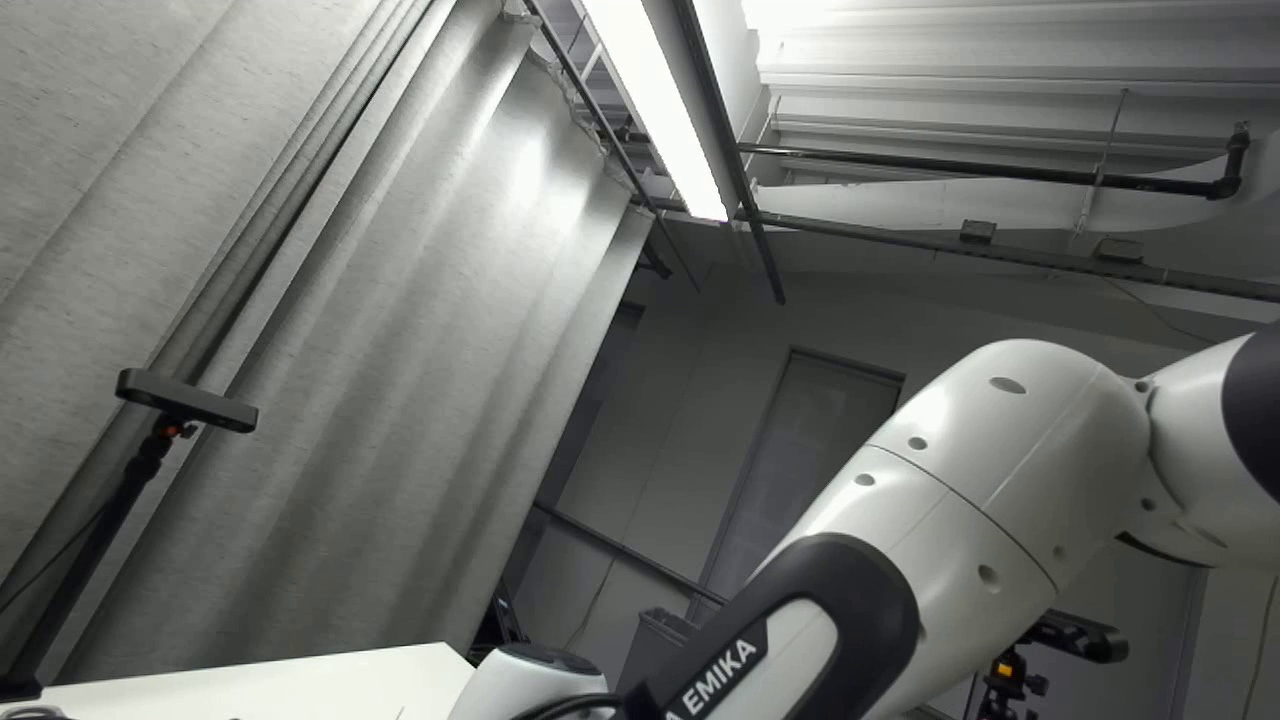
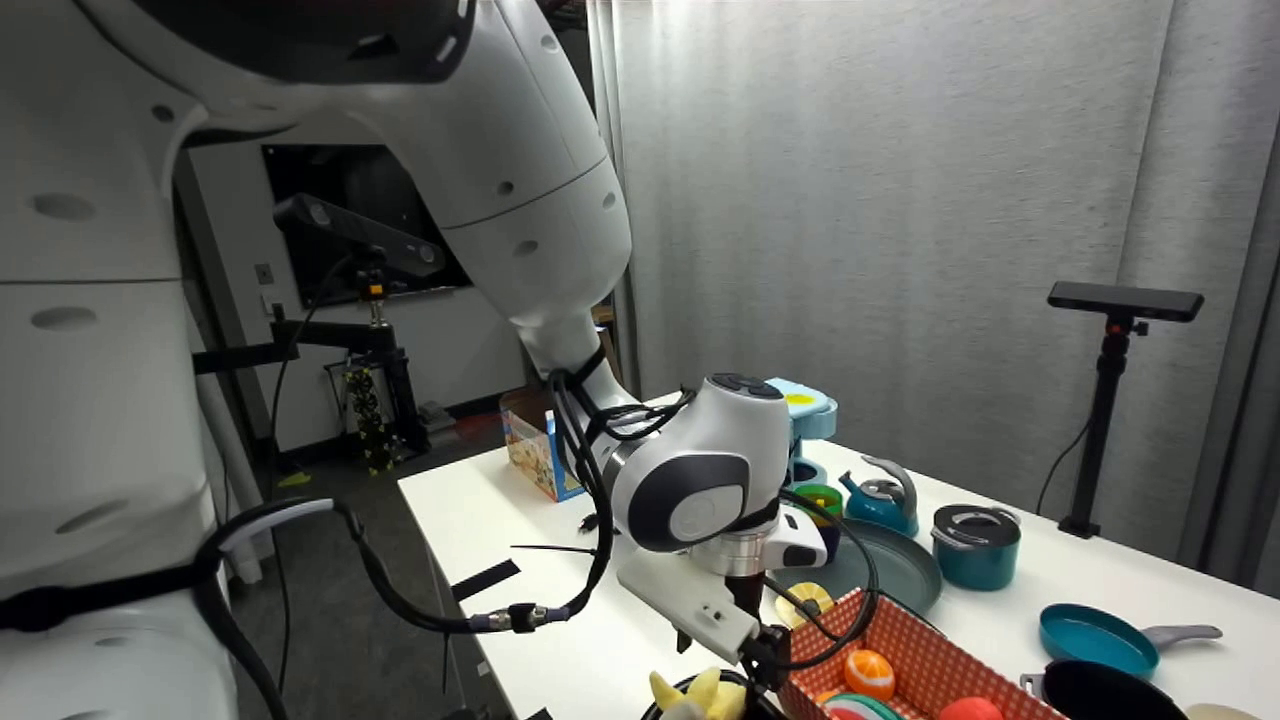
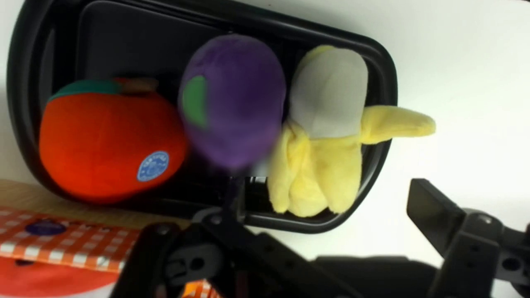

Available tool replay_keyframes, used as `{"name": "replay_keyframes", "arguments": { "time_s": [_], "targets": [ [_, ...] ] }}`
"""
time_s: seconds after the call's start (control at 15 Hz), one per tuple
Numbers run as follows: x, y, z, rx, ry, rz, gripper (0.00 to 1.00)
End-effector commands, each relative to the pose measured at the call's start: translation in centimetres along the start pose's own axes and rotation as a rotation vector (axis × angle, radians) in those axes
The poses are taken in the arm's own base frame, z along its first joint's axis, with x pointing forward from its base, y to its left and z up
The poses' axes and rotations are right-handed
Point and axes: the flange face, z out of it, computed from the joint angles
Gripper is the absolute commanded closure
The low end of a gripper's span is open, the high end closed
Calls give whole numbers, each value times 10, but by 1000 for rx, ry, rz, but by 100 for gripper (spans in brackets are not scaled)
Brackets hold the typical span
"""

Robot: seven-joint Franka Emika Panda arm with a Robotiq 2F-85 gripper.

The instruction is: Place the banana toy and orange toy on the black tray

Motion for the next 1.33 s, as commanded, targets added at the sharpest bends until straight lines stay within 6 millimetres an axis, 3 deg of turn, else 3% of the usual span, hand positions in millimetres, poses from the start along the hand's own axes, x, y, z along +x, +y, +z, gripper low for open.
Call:
{"name": "replay_keyframes", "arguments": {
  "time_s": [0.0, 0.33, 0.73, 1.07, 1.27],
  "targets": [
    [12, 8, -27, -26, 87, -14, 0],
    [42, 26, -71, -77, 281, 17, 0],
    [72, 89, -98, -194, 482, 78, 0],
    [83, 151, -89, -276, 505, 176, 0],
    [83, 161, -72, -277, 462, 249, 0]
  ]
}}
